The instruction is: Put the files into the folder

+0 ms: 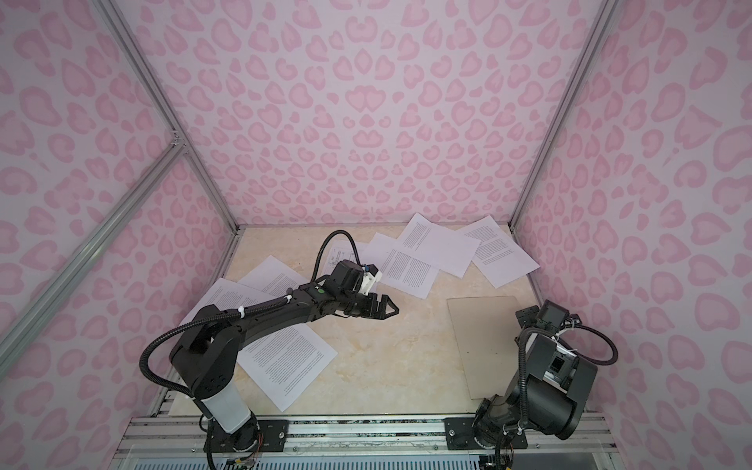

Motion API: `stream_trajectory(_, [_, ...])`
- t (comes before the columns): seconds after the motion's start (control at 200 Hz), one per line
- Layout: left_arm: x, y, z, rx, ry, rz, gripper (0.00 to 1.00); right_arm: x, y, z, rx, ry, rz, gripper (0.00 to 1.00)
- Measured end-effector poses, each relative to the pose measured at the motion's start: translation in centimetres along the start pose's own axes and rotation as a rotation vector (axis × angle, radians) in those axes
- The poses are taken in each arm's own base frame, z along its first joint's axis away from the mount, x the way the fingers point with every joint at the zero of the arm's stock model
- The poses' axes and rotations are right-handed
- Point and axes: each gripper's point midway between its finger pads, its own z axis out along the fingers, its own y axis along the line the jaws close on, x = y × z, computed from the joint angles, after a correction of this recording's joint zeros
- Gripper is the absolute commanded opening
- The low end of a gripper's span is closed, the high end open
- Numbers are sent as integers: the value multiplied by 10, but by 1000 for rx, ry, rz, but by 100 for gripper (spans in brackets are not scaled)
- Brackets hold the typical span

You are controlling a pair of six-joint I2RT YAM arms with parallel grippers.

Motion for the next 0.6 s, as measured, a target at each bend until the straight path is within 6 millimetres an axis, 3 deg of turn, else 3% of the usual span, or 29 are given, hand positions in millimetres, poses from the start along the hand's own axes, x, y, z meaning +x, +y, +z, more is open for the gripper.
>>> stream_trajectory(0.215, [-2, -3, 31, 38, 60, -79, 99, 25, 15, -11, -55, 102, -13, 96])
stream_trajectory(0.42, [8, -26, 68, 79, 138, -93, 99, 65, 33, -25, -116, 206, -63, 96])
stream_trajectory(0.6, [21, -19, 85, 63, 184, -155, 93, 113, 55, -42, -209, 311, -90, 96])
